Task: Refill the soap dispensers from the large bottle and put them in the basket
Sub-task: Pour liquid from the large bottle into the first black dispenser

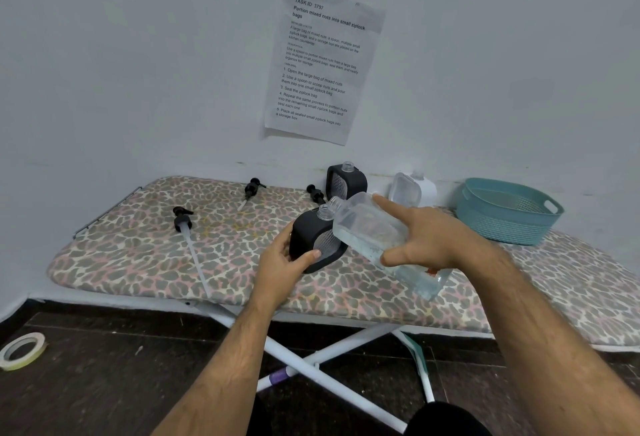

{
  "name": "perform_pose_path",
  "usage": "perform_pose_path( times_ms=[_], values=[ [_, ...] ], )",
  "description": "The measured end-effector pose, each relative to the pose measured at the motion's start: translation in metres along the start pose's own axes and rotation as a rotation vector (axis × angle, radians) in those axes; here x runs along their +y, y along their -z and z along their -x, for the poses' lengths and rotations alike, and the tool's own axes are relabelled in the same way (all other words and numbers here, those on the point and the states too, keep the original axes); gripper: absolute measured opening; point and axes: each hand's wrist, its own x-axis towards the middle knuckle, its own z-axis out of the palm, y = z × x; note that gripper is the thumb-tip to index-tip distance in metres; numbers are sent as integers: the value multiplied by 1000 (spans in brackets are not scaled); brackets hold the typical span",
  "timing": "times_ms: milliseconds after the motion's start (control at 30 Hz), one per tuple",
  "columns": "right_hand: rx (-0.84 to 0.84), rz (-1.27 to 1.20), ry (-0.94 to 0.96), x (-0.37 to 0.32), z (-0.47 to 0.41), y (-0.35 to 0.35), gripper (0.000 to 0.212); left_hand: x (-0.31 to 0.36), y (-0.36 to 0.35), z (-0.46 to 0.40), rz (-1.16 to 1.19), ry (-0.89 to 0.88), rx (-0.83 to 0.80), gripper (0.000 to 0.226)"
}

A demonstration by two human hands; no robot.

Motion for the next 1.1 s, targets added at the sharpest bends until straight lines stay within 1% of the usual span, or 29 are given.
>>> perform_pose_path(
  times_ms=[1100],
  values=[
    [2,49,-10,-8,3,2,98,6,-1,3,-31,-15,8,59]
  ],
)
